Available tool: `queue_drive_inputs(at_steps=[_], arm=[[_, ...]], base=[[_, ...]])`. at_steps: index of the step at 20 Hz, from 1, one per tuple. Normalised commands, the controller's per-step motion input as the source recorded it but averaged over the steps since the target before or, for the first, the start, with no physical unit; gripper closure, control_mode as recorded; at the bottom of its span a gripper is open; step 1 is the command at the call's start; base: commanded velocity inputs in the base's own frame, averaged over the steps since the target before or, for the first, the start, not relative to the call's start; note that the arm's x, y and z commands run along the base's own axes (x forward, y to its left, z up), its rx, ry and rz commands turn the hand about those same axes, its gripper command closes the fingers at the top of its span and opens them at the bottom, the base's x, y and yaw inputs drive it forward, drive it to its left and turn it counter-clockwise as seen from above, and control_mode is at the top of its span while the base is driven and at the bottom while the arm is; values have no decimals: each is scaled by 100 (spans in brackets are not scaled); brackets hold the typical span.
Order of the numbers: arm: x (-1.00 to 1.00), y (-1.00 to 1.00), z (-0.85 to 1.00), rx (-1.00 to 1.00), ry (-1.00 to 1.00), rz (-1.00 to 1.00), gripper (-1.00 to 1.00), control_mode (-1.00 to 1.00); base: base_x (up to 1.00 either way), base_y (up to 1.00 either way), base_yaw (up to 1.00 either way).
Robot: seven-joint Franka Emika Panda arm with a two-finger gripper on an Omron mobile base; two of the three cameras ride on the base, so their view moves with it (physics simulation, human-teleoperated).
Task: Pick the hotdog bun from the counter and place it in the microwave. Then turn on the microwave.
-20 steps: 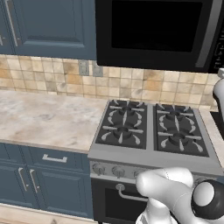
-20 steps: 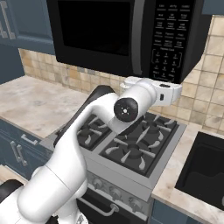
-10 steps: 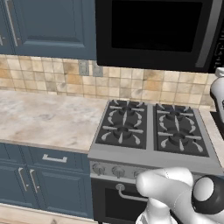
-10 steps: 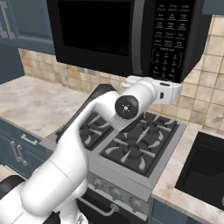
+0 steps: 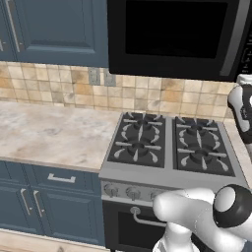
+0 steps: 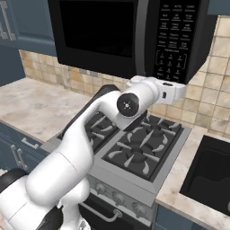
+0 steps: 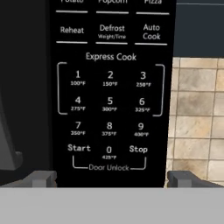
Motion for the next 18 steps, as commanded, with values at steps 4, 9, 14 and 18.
queue_drive_inputs(at_steps=[4,9,14,18], arm=[[9,0,0,0,0,-9,-100,-100],[7,0,0,0,0,-10,-100,-100],[12,0,0,0,0,-8,-100,-100],[25,0,0,0,0,-1,-100,-100]], base=[[0,0,0],[0,0,0],[0,0,0],[0,0,0]])
